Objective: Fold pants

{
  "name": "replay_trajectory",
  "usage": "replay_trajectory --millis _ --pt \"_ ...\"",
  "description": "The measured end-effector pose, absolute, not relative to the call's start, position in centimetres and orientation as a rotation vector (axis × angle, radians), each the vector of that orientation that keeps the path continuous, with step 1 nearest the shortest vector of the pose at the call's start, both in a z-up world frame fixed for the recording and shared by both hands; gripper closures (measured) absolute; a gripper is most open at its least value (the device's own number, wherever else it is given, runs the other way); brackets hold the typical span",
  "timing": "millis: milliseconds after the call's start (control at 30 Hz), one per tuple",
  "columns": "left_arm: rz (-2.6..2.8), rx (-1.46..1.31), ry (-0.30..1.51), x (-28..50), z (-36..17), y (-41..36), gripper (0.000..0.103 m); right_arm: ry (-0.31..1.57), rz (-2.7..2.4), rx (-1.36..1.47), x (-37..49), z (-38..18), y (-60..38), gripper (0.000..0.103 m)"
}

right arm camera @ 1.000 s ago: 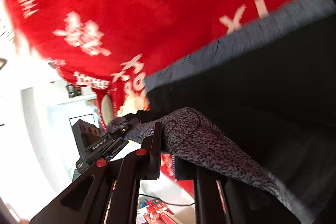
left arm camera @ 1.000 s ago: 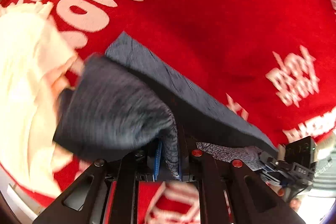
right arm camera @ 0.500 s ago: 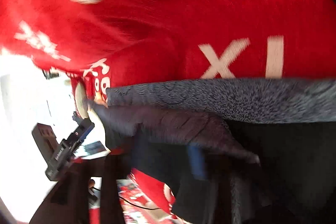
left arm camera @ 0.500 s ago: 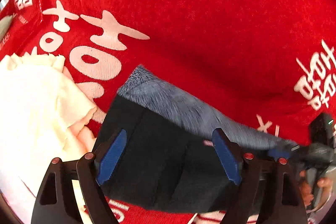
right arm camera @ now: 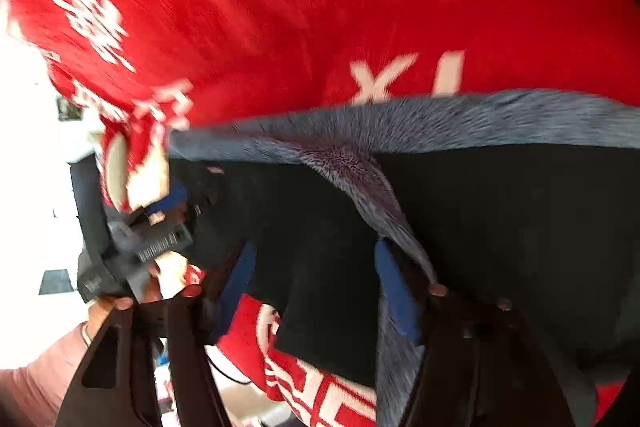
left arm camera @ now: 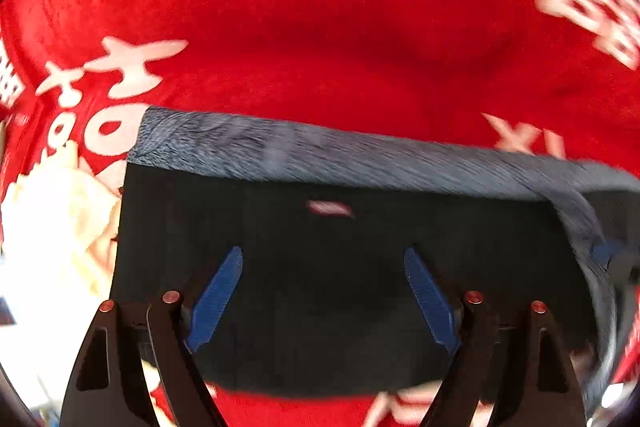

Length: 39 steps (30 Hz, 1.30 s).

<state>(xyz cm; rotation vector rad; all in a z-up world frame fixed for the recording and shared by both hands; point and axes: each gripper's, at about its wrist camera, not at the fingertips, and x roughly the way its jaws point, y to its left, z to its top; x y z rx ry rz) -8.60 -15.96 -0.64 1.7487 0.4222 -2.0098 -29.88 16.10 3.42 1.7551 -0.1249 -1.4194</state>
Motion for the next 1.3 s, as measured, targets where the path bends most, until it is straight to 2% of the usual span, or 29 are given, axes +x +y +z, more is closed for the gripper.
replay_trajectory --millis 233,533,600,733,1000,1033,1067,1100,1133,1167,1200,1300 --pt "-2.208 1.972 0.484 -8.5 1.7 -5.3 0.019 0.057 -1.727 1.704 -25.6 8.4 26.8 0.027" --pt "-2.38 2.185 0.572 -7.8 1.5 5.3 0.019 0.085 -1.977 1.92 -12.7 8.0 40.7 0.027" --pt "-2.394 2.203 0.536 -7.6 1.5 6.7 0.019 0.02 -1.993 1.98 -10.0 7.2 43.1 0.027" --pt "-2.404 2.239 0.506 -6.9 0.4 8.6 0.019 -0.337 -2.009 2.135 -5.5 4.2 48.4 0.027" --pt "-2.428 2.246 0.387 -6.3 -0.7 11.9 0.019 -0.695 -1.978 2.096 -2.4 0.5 52.4 0.028" --pt "-2.432 2.242 0.382 -6.3 -0.8 12.4 0.019 -0.745 -1.959 2.084 -2.3 0.0 52.7 0.038" --pt "-2.436 2.238 0.373 -6.3 -0.9 12.9 0.019 -0.788 -1.936 2.079 -2.2 -0.3 53.0 0.067" --pt "-2.446 2.227 0.358 -6.3 -0.8 13.1 0.023 -0.837 -1.911 2.075 -2.0 -0.5 53.3 0.082" --pt "-2.454 2.22 0.348 -6.3 -0.8 13.5 0.047 -0.882 -1.894 2.063 -2.0 -0.4 53.6 0.09" --pt "-2.452 2.238 0.345 -6.5 -0.8 13.9 0.076 -0.923 -1.885 2.034 -1.8 -0.2 53.8 0.096" --pt "-2.438 2.262 0.34 -6.5 -0.8 14.1 0.081 -0.968 -1.873 2.003 -1.9 0.3 54.2 0.096" --pt "-2.482 2.227 0.365 -6.7 0.4 14.1 0.087 -1.059 -1.847 1.906 -3.0 2.7 55.3 0.097"
